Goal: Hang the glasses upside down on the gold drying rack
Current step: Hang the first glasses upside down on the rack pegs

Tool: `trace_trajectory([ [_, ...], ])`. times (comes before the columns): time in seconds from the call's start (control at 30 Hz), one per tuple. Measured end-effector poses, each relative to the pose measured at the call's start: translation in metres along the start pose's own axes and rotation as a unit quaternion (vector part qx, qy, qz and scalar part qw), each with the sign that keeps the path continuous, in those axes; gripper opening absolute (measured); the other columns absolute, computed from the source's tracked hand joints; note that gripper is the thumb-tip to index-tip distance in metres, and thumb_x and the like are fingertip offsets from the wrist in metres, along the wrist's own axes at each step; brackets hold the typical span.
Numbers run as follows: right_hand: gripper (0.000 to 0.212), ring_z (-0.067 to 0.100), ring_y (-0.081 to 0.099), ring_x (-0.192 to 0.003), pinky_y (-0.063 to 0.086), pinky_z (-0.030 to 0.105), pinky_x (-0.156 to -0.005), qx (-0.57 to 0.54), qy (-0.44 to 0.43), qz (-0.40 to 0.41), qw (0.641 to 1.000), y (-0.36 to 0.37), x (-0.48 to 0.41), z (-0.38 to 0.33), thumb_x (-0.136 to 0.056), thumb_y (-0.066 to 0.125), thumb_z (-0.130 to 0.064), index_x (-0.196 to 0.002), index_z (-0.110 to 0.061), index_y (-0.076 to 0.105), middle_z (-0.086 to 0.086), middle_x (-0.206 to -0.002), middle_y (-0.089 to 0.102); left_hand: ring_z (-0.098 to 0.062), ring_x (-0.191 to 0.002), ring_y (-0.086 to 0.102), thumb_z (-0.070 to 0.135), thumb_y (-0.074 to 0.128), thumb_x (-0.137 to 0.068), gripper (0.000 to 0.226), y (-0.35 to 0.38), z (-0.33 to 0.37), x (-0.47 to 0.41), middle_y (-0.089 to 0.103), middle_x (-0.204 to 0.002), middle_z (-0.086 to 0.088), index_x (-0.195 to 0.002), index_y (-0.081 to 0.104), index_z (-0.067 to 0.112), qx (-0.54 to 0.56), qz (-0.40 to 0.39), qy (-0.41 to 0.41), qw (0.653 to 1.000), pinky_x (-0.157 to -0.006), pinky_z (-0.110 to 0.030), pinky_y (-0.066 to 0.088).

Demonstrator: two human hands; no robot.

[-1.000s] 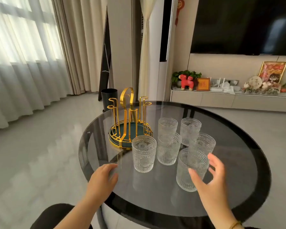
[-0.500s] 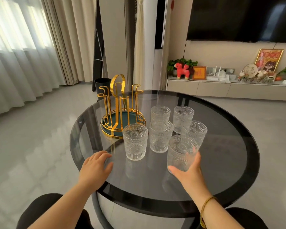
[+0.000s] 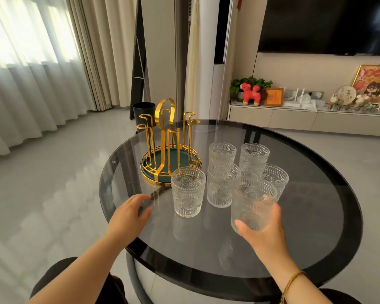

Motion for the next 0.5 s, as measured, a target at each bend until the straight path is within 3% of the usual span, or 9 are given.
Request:
trace_trajectory([
  [0.1,0.062,-0.020,0.049,-0.092,0.040,-0.001,-0.065,-0.038,-0.040,-0.018,0.998,-0.005,-0.009,-0.022,-0.063,0.072,-0.004,-0.097,-0.044,0.040,-0.025,-0.103,0.048,-0.021,-0.113,0.050,0.020,0.049,-0.089,0.033,-0.019,0.016,-0.013,0.050,-0.133,-0.005,-0.122,0.047,0.019,0.038,0.057,0.025,0.997,-0.094,-0.036,0.041],
  [0.2,0.053,-0.011,0.053,-0.097,0.041,0.011,-0.074,-0.044,-0.066,-0.041,0.996,-0.011,-0.020,-0.051,-0.059,0.072,-0.017,-0.097,-0.044,0.045,-0.020,-0.106,0.055,-0.020,-0.113,0.048,0.017,0.050,-0.088,0.036,-0.037,0.035,-0.029,0.049,-0.134,-0.005,-0.123,0.046,0.019,0.066,0.107,0.063,0.990,-0.095,-0.037,0.040],
  [0.37,0.042,-0.008,0.056,-0.090,0.043,0.012,-0.073,-0.044,-0.077,-0.072,0.993,-0.009,-0.050,-0.089,-0.057,0.067,-0.024,-0.092,-0.039,0.048,-0.017,-0.099,0.058,-0.024,-0.130,0.035,0.019,0.052,-0.087,0.046,-0.058,0.064,-0.065,0.039,-0.142,-0.004,-0.130,0.038,0.019,0.059,0.150,0.103,0.982,-0.106,-0.042,0.031],
  [0.5,0.056,0.003,0.053,-0.108,0.042,0.028,-0.092,-0.022,-0.046,-0.114,0.992,-0.006,-0.081,-0.098,-0.068,0.073,-0.022,-0.116,-0.029,0.044,-0.008,-0.116,0.055,-0.025,-0.134,0.028,0.025,0.050,-0.088,0.046,-0.066,0.082,-0.090,0.036,-0.145,-0.004,-0.132,0.036,0.021,-0.010,0.159,0.157,0.975,-0.112,-0.042,0.019],
])
Point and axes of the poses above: each hand's wrist, its own x-axis away from the middle knuckle, its own y-axis out of the palm, z = x × y, the point moved 3 cm from there along -x, towards the middle knuckle
